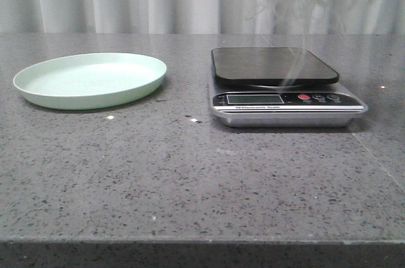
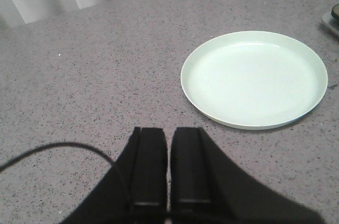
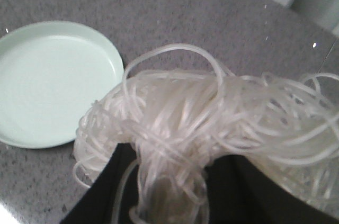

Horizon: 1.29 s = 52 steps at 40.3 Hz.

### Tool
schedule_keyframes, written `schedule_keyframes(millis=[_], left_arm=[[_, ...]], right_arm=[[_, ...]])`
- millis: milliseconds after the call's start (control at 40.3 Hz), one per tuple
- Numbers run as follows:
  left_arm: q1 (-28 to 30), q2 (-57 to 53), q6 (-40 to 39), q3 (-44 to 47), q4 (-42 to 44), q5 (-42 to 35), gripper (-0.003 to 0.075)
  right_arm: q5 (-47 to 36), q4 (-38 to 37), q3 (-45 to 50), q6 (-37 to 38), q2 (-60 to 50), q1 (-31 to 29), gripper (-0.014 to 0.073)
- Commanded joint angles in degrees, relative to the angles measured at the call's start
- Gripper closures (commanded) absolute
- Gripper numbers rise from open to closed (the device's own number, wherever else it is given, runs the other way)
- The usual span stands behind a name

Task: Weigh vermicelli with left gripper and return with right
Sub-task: 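Lift the vermicelli with the right gripper and carry it toward the plate, then lower the vermicelli onto the green plate and open the right gripper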

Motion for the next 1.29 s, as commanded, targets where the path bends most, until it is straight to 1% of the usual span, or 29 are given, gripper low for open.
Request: schedule_keyframes(millis=[0, 124, 273, 446, 595, 719, 893, 1265], left_arm=[[0.1, 0.0, -0.5, -1.4, 0.9, -4.2, 0.0575], [0.1, 0.0, -0.5, -1.4, 0.9, -4.3, 0.0575], [0.1, 0.0, -0.5, -1.4, 0.9, -4.7, 0.0575], [0.1, 0.0, -0.5, -1.4, 0.9, -5.4, 0.0575], [0.1, 0.0, -0.5, -1.4, 0.9, -5.6, 0.0575], [0.1, 0.0, -0.5, -1.4, 0.9, -5.6, 0.0575], [0.1, 0.0, -0.5, -1.4, 0.9, -5.6, 0.0575], [0.1, 0.0, -0.5, -1.4, 0.9, -5.8, 0.0575]], right_arm=[[-4.9, -0.8, -6.6, -0.6, -2.4, 1.3, 0.0442], [-5.5, -0.8, -11.9, -0.6, -1.3, 4.4, 0.0442], [-5.7, -0.8, -17.1, -0.6, 3.0, 9.2, 0.0442], [-6.4, -0.8, -20.8, -0.6, 10.6, 14.0, 0.0442], [-9.8, -0.8, -22.1, -0.6, 17.2, 16.7, 0.0442], [-12.5, -0.8, -22.1, -0.6, 22.0, 17.8, 0.0442], [-13.8, -0.8, -22.1, -0.6, 27.1, 18.1, 0.0442], [-16.2, -0.8, -22.1, -0.6, 33.3, 18.1, 0.0442]])
